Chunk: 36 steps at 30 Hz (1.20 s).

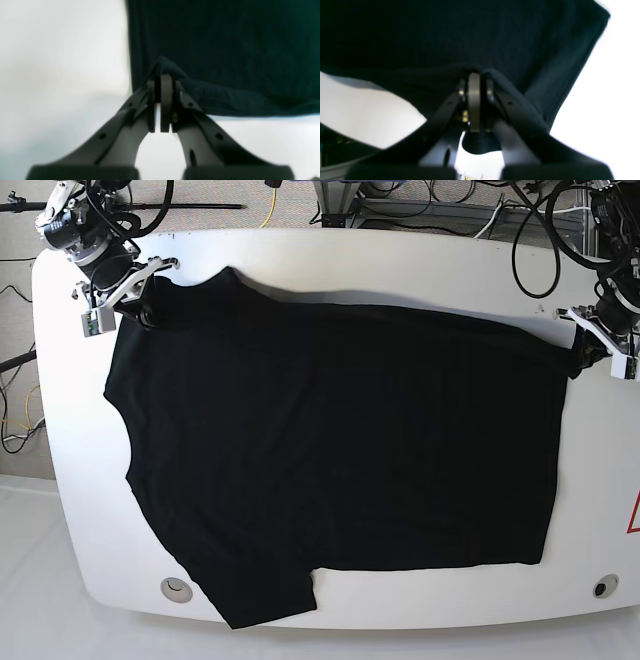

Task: Fold the T-shirt properly
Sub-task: 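Lift the gripped shoulder edge with both grippers, raising the shirt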

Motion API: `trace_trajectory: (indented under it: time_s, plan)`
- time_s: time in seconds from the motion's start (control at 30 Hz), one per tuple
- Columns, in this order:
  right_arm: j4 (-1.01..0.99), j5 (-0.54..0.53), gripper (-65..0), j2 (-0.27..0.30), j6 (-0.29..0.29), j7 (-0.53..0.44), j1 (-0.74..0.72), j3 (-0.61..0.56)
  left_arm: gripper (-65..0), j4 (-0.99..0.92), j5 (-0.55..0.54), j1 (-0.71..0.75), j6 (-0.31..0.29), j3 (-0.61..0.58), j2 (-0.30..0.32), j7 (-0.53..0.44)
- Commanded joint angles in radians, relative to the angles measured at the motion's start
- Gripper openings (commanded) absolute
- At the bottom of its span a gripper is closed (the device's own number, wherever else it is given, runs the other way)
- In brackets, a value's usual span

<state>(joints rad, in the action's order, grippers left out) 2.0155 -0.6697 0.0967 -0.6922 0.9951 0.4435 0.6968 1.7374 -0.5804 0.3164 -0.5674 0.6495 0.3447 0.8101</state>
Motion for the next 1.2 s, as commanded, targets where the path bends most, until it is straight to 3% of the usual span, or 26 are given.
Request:
trace_trajectory:
  time_s: [0.0, 0.53, 1.17]
  plan:
    - [0.027, -0.006, -65.0, 0.007, -0.006, -0.018, -0.014, -0.002, -65.0, 0.022, -0.004, -0.026, -0.003, 0.028, 0.019, -0.009]
    - [-0.003, 0.001, -65.0, 0.016, -0.006, 0.002, -0.101, -0.017, -65.0, 0.001, 0.009, -0.197, -0.005, 0.045, 0.013, 0.032]
    - [-0.248, 0.008, -65.0, 0.047, -0.003, -0.010, -0.344, -0.109, -65.0, -0.190, 0.079, -0.350, 0.033, -0.034, 0.021, 0.043]
